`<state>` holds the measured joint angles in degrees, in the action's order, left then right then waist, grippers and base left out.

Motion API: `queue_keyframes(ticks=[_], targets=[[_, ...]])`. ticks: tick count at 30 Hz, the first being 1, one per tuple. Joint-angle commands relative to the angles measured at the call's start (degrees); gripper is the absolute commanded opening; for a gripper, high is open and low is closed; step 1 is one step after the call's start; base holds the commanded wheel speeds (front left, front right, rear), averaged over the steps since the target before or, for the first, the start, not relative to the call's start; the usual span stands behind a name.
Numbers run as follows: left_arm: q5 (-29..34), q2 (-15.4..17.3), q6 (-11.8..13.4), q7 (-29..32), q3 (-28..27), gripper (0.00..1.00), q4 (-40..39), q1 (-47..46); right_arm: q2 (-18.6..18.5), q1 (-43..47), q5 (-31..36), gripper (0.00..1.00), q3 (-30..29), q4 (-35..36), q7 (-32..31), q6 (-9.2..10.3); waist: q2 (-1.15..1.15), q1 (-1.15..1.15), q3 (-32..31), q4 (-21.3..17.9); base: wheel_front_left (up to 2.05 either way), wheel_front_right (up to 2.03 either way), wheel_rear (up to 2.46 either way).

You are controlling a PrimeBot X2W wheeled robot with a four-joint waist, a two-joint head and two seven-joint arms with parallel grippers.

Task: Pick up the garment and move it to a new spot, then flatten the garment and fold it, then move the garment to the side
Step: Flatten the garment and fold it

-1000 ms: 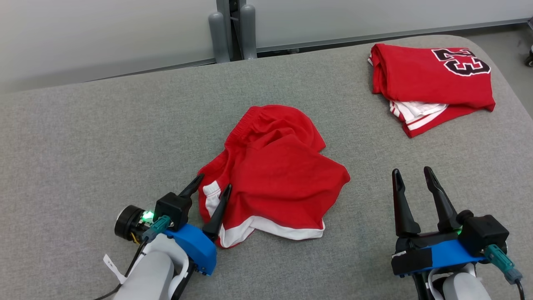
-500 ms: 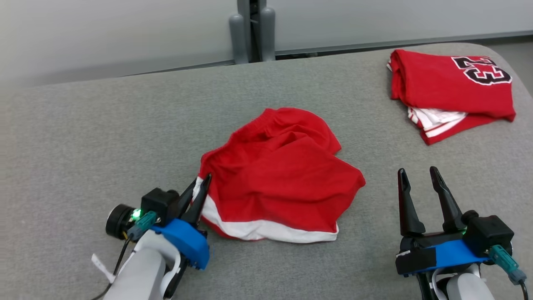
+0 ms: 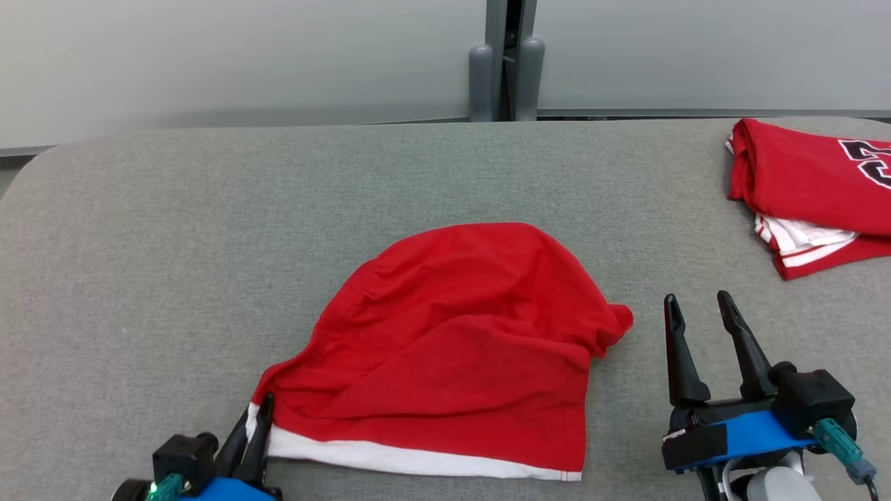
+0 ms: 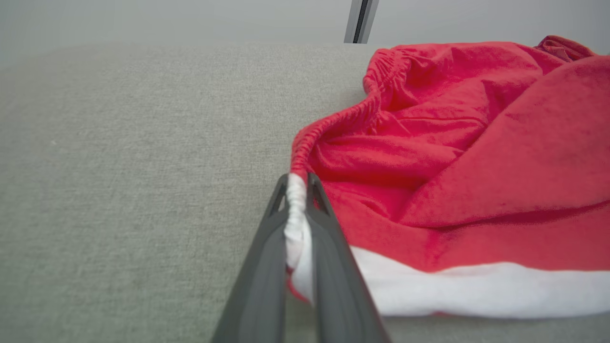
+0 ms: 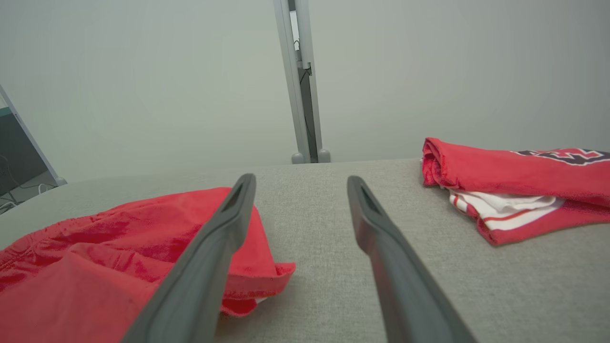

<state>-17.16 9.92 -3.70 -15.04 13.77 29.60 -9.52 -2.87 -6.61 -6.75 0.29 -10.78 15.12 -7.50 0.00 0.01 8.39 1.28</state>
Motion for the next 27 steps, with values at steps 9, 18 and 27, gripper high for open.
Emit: queue_keyframes(ticks=[9, 18, 27], targets=[[0.7, -1.5, 0.0, -0.2, -3.1, 1.00, -4.7, 2.4, 0.0, 0.8, 0.4, 1.00, 0.4, -0.7, 0.0, 0.02, 0.00, -0.01, -1.4, 1.4, 0.00, 0.00, 0.00], [5.6, -3.8, 0.2, -0.2, -8.0, 1.00, -16.3, 4.2, 0.0, 1.4, 0.5, 1.00, 0.2, -0.9, 0.0, 0.02, 0.00, -0.01, -2.5, 1.2, 0.00, 0.00, 0.00], [8.1, -5.5, -1.1, -0.2, -11.1, 1.00, -18.6, 5.4, 0.0, 1.2, 0.7, 1.00, 1.9, -1.2, 0.0, 0.02, 0.00, -0.01, -2.3, 0.9, 0.00, 0.00, 0.00]])
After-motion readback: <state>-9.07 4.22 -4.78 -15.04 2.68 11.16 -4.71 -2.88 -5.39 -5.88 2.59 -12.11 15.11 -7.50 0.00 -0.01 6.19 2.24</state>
